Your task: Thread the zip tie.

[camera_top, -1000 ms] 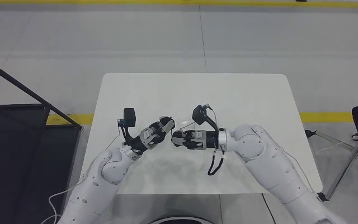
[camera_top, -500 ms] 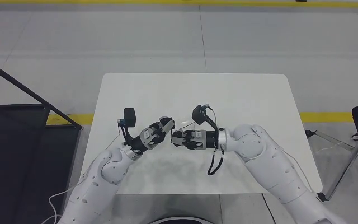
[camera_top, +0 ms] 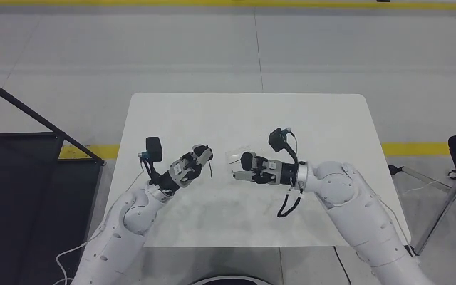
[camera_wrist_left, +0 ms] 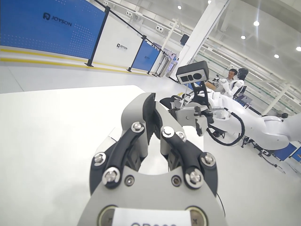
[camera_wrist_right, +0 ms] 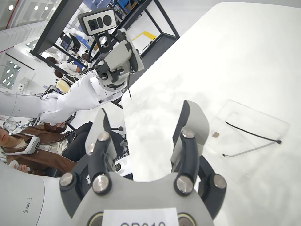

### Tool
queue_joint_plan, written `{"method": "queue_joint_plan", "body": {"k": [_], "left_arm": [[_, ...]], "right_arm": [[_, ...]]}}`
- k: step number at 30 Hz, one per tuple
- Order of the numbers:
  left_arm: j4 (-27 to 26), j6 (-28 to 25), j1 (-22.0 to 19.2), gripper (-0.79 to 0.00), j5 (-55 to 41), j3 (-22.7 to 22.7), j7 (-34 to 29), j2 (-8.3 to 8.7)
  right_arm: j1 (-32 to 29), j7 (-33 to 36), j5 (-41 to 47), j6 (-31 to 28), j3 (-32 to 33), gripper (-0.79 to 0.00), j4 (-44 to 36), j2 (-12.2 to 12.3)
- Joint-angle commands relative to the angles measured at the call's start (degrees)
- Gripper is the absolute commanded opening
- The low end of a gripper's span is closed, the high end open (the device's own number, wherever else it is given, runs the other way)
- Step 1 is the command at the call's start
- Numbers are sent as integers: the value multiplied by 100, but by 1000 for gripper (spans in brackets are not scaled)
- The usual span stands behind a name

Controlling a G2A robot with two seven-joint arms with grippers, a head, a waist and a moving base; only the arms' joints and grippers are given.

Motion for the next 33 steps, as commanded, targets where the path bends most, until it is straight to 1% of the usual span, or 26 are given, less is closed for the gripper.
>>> {"method": "queue_joint_plan", "body": {"k": [1,2,3,12,13,14,17,20,24,26,27,30,31,32,33], "left_arm": [[-1,64,34,-785,-19,-45,147,-7],[-21,100,57,-785,34,-49,230,-13],[-21,100,57,-785,34,-49,230,-13],[-21,100,57,-785,34,-49,230,-13],[-21,100,57,-785,34,-49,230,-13],[-21,100,57,-785,34,-49,230,-13],[-103,316,97,-785,254,-28,263,-25],[-105,445,120,-785,549,8,413,-42],[-99,555,144,-785,954,-21,796,-57],[-66,568,158,-785,1144,-11,1019,-67],[-34,558,162,-785,1220,-4,1112,-72],[81,493,147,-785,1398,1,1290,-78],[118,483,147,-785,1436,-1,1334,-80],[138,476,144,-785,1455,-3,1358,-81],[138,476,144,-785,1455,-3,1358,-81]], "right_arm": [[-84,109,-65,294,149,0,-92,46],[-115,185,-124,502,219,0,-136,69],[-123,180,-150,588,251,0,-149,76],[-123,180,-150,588,251,0,-149,76],[-139,133,-205,687,236,0,-162,72],[-131,117,-254,808,220,0,-162,67],[17,83,-463,1241,179,0,-94,45],[229,17,-964,2229,90,0,-68,10],[607,352,-1412,3104,-186,0,53,-64],[792,484,-1509,3351,-351,0,186,-118],[880,546,-1517,3384,-427,0,261,-145],[1119,709,-1565,3375,-625,-92,517,-218],[1179,751,-1566,3337,-685,-157,590,-240],[1236,777,-1574,3320,-733,-259,665,-261],[1288,806,-1578,3296,-782,-339,726,-282]]}}
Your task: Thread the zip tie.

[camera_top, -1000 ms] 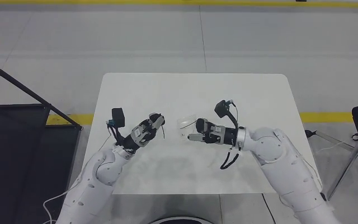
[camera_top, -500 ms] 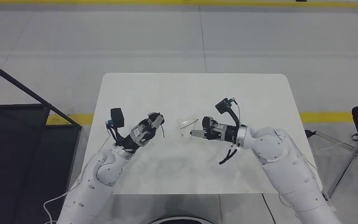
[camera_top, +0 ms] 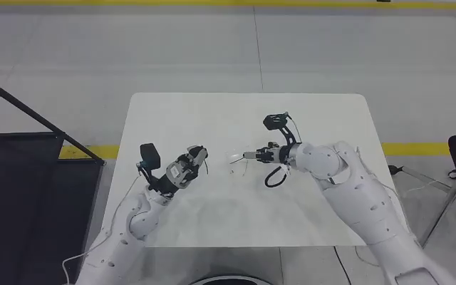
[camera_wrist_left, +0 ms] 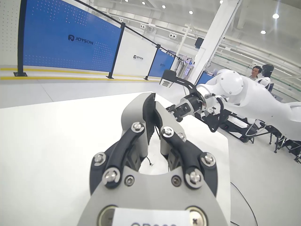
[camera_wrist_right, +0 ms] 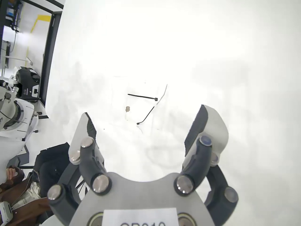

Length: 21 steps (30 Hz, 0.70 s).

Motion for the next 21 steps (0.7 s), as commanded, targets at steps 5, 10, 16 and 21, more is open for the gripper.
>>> {"method": "queue_joint_plan", "body": {"k": [5,10,16,21], "left_arm": [[1,1,0,-785,-1,-1,1,0],[1,1,0,-785,-1,-1,1,0],[1,1,0,-785,-1,-1,1,0],[1,1,0,-785,-1,-1,1,0]], "right_arm": [[248,71,-4,-53,-232,-533,319,-114],[430,185,-61,37,-425,-591,512,-211],[573,167,-112,170,-541,-573,700,-305],[620,137,-88,121,-516,-594,799,-339]]}}
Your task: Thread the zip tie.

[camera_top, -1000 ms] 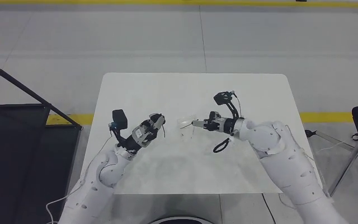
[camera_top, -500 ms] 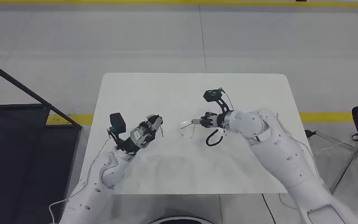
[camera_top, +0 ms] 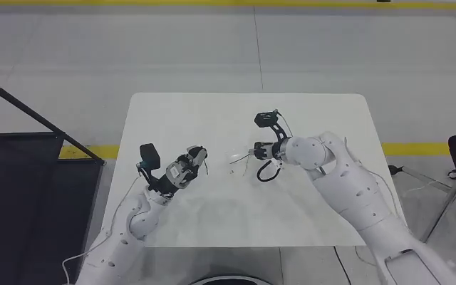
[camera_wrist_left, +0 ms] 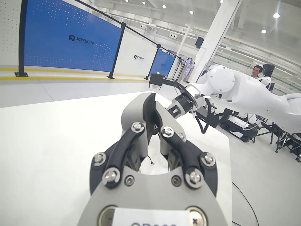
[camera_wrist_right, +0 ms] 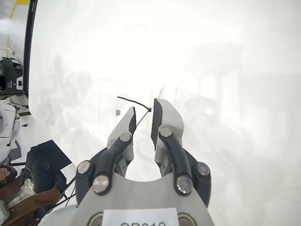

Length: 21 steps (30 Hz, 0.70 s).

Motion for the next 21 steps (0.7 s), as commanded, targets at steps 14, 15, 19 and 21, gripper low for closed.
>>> {"method": "queue_joint_plan", "body": {"k": [14,15,19,21], "left_arm": [[0,0,0,-785,0,0,0,0],[0,0,0,-785,0,0,0,0],[0,0,0,-785,0,0,0,0],[0,0,0,-785,0,0,0,0]], "right_arm": [[113,39,56,-129,-61,-600,323,-127],[119,38,52,-134,-66,-603,338,-135],[148,57,44,-147,-82,-606,413,-167],[162,55,45,-157,-86,-616,448,-183]]}}
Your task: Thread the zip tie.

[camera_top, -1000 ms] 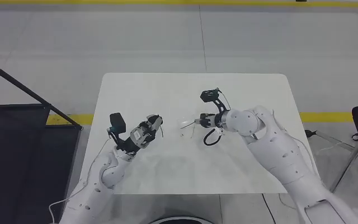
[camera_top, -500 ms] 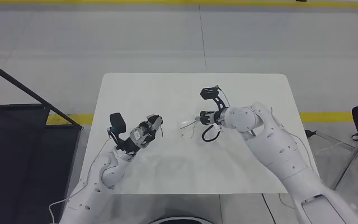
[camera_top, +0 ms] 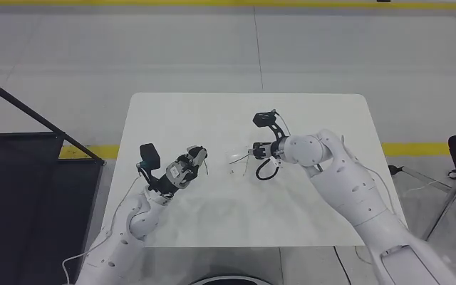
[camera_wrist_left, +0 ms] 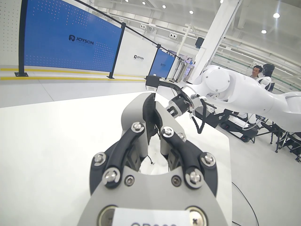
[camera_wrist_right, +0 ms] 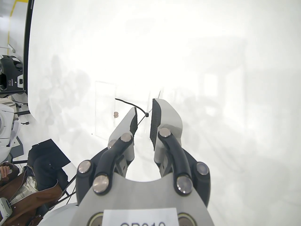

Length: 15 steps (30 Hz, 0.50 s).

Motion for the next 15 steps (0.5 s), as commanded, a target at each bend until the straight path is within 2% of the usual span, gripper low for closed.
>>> {"method": "queue_joint_plan", "body": {"k": [1,10,15], "left_arm": [[0,0,0,-785,0,0,0,0],[0,0,0,-785,0,0,0,0],[0,0,0,-785,0,0,0,0]], "right_arm": [[10,1,0,-12,-3,-625,32,-12],[40,20,6,-61,15,-785,128,-63],[-25,-138,10,-103,157,-785,59,-44]]}}
